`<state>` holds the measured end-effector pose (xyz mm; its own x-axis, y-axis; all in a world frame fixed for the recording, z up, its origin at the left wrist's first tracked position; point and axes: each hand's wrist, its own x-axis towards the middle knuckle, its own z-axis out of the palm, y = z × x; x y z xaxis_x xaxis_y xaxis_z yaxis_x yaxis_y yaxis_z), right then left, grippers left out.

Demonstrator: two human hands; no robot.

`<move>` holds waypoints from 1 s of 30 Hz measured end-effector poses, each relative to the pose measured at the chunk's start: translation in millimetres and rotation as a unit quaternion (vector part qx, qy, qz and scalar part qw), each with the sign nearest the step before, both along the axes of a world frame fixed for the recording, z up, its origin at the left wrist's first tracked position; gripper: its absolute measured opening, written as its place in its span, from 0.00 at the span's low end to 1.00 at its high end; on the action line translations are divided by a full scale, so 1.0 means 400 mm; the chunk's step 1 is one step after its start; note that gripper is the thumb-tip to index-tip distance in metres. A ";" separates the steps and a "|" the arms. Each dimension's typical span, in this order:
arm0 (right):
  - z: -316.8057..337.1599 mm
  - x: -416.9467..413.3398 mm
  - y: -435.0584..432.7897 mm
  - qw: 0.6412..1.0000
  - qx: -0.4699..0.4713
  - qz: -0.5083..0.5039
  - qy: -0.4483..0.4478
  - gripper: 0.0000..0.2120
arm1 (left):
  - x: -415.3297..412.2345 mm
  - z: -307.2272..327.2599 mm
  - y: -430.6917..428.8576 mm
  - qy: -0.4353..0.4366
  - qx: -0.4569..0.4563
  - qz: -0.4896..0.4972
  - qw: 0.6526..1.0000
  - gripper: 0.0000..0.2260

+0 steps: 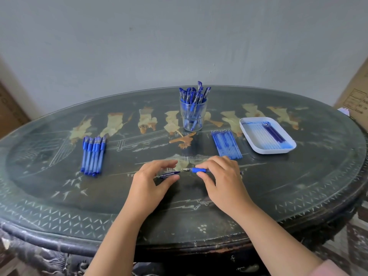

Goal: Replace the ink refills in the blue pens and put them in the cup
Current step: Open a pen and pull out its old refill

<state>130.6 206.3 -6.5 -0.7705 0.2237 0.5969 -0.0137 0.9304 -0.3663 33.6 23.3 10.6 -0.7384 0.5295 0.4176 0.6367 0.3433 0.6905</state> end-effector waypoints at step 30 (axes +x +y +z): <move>0.000 -0.025 -0.051 0.996 0.019 0.049 0.069 0.10 | 0.015 0.019 -0.006 -0.083 0.039 -0.036 0.995 0.14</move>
<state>120.6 185.9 -6.4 -0.6973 0.1278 0.7053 -0.1522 0.9351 -0.3199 39.7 20.7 18.3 -0.7621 0.5540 0.3351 0.5329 0.2426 0.8106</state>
